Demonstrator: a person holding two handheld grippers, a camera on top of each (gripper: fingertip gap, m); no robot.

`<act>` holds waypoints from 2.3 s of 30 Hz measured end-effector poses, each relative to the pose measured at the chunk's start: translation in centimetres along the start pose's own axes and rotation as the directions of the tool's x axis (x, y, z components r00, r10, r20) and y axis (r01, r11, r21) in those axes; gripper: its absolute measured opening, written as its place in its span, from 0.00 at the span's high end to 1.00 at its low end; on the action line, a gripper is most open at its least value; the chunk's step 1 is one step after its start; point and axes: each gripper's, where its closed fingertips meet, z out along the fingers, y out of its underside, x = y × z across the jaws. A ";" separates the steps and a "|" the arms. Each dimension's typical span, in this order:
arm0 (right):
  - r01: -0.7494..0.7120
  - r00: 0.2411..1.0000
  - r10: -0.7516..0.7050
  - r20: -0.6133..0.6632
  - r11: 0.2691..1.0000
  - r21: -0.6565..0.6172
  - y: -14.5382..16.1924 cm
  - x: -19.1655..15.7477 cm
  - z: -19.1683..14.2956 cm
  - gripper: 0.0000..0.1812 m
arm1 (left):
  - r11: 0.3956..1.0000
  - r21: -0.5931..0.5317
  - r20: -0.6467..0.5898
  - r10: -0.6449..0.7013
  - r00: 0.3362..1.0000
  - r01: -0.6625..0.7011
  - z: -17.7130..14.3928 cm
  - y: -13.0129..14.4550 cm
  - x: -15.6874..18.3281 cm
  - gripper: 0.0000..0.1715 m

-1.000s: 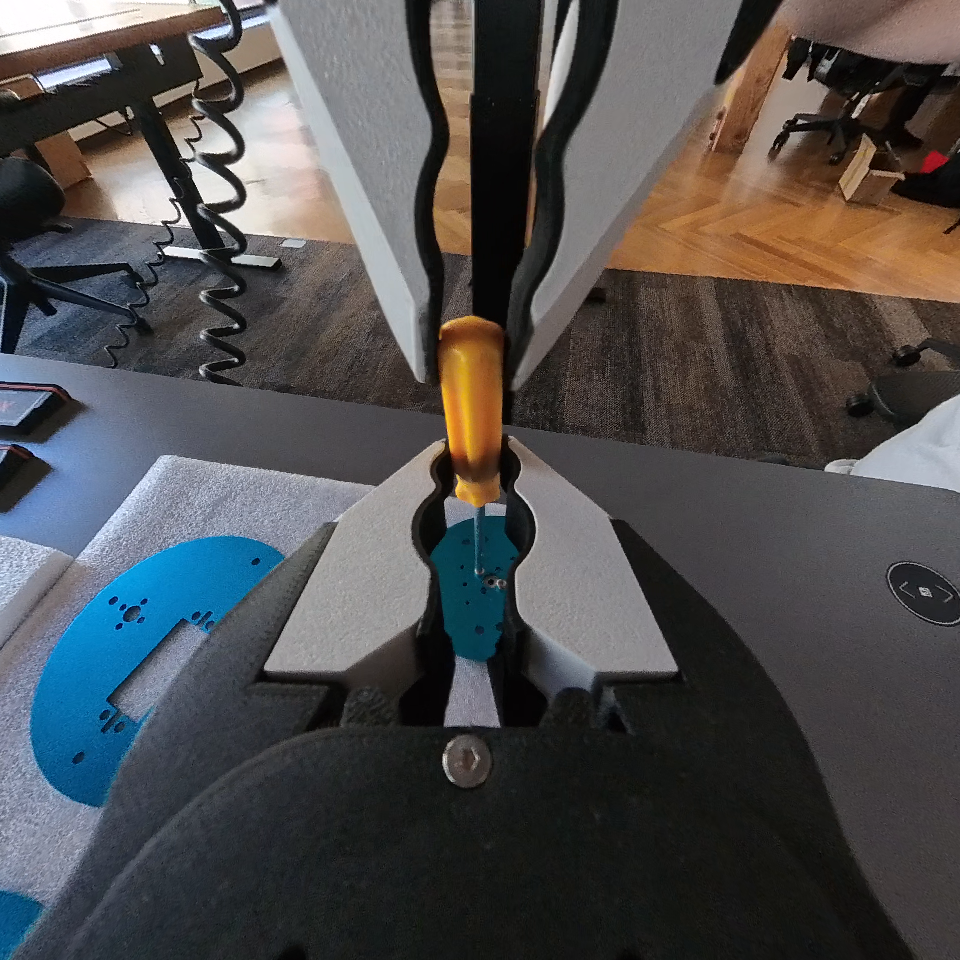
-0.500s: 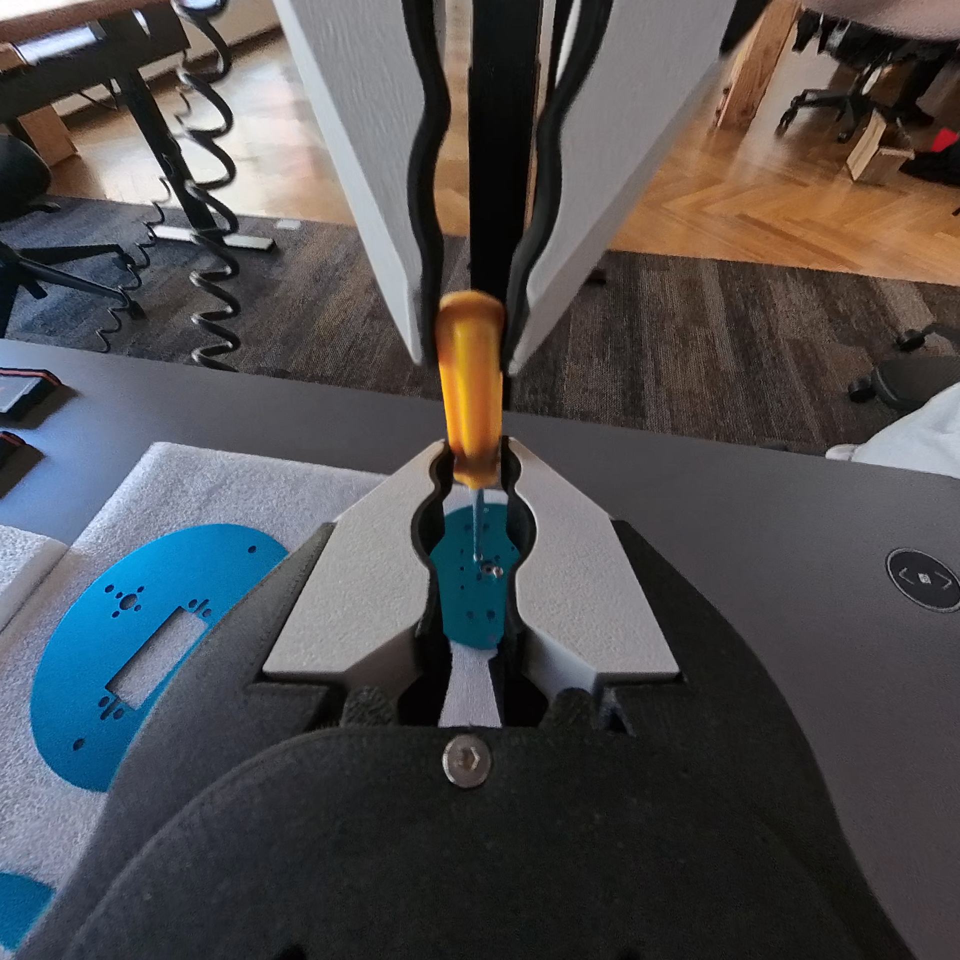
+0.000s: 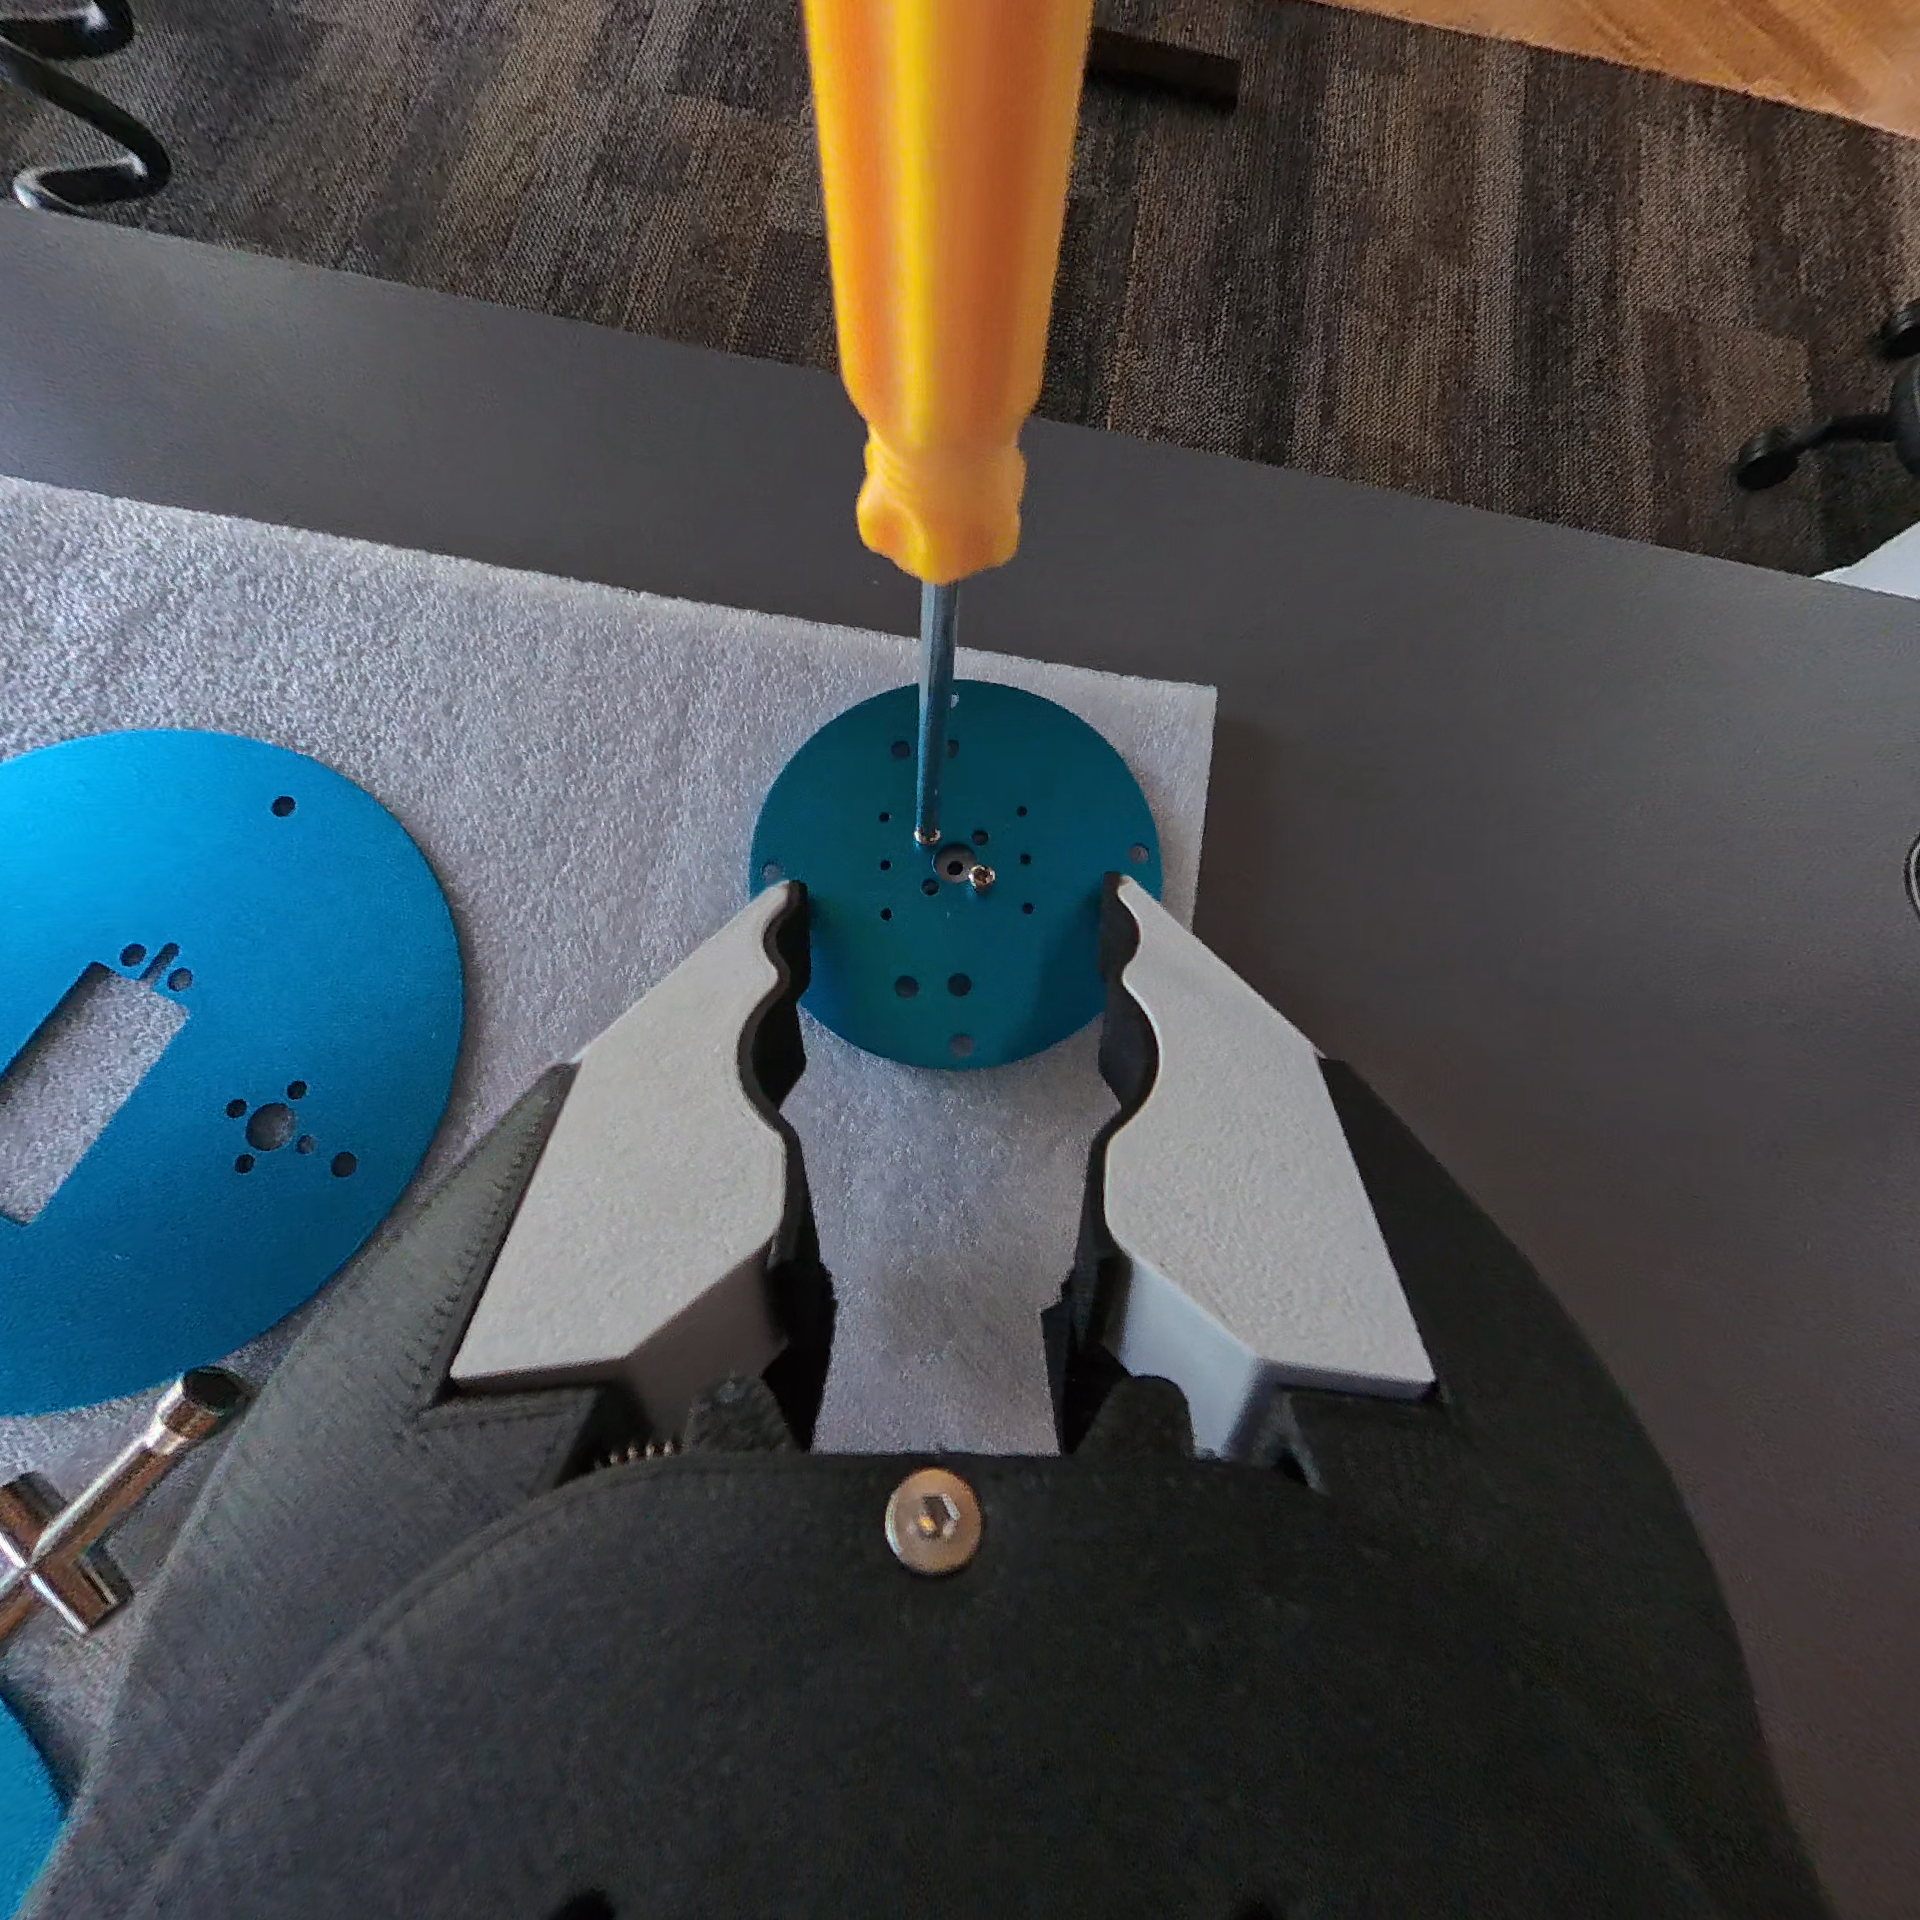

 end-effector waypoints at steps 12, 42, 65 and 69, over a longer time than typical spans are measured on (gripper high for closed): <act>0.010 1.000 -0.011 -0.007 0.999 -0.043 0.3 0.0 0.1 0.90 | 0.999 0.016 0.080 -0.046 0.996 0.045 0.0 0.1 -0.1 0.72; -0.449 0.889 0.450 -0.082 0.893 0.035 -0.4 1.7 0.6 0.90 | 0.958 0.286 0.130 -0.059 0.990 0.019 -1.0 -4.8 -1.1 0.99; -0.274 0.958 0.231 0.171 0.550 0.789 -2.3 0.0 0.8 0.90 | 0.963 0.268 0.117 0.008 0.993 -0.039 -1.0 -4.7 -0.4 0.98; -0.229 0.955 0.286 0.077 0.547 0.805 -2.1 0.2 0.9 0.90 | 0.964 0.262 0.124 0.011 0.992 -0.044 -0.9 -4.7 -0.4 0.98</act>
